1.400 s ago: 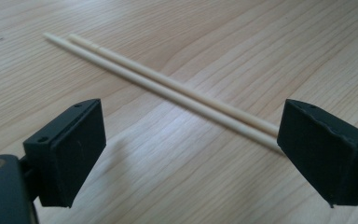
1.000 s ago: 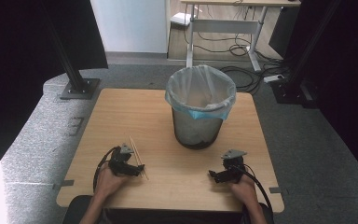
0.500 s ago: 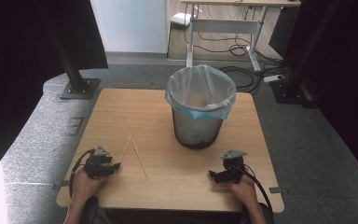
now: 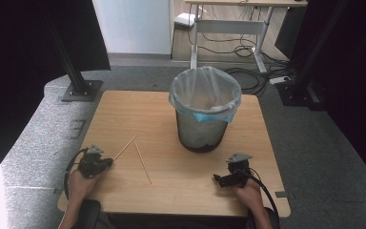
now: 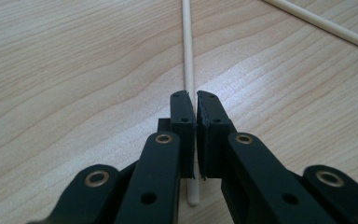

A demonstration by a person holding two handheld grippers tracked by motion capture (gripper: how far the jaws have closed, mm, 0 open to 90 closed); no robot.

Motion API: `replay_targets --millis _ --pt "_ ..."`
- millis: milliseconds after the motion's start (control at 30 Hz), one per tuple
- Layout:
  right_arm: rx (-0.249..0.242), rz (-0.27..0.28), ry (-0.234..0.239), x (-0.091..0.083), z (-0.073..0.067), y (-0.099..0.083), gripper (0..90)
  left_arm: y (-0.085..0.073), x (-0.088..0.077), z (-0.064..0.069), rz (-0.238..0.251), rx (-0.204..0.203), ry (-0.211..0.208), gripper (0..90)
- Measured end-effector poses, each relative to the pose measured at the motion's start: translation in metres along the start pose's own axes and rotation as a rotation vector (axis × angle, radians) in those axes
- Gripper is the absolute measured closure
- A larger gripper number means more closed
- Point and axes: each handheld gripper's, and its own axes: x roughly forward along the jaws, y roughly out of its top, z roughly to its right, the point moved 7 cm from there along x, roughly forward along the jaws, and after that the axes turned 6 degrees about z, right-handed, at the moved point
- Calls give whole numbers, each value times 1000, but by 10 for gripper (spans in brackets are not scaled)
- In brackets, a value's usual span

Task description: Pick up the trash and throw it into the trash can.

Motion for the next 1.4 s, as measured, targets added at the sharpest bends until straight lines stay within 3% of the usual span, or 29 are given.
replay_targets --millis 400,533,700,1000,1233,1400 --pt "2 0 -2 0 0 0 0 34 -15 -2 13 -18 -101 864" --pt "2 0 -2 0 0 0 0 45 -20 -2 18 -14 -115 864" --pt "2 0 -4 0 0 0 0 71 -33 1 29 -1 -156 864" --pt "2 0 -4 0 0 0 0 111 -53 7 33 33 -191 864" --pt "1 -2 -4 0 0 0 0 136 -65 9 36 42 -209 864" --pt "0 -1 -4 0 0 0 0 164 -83 10 58 41 -234 864"
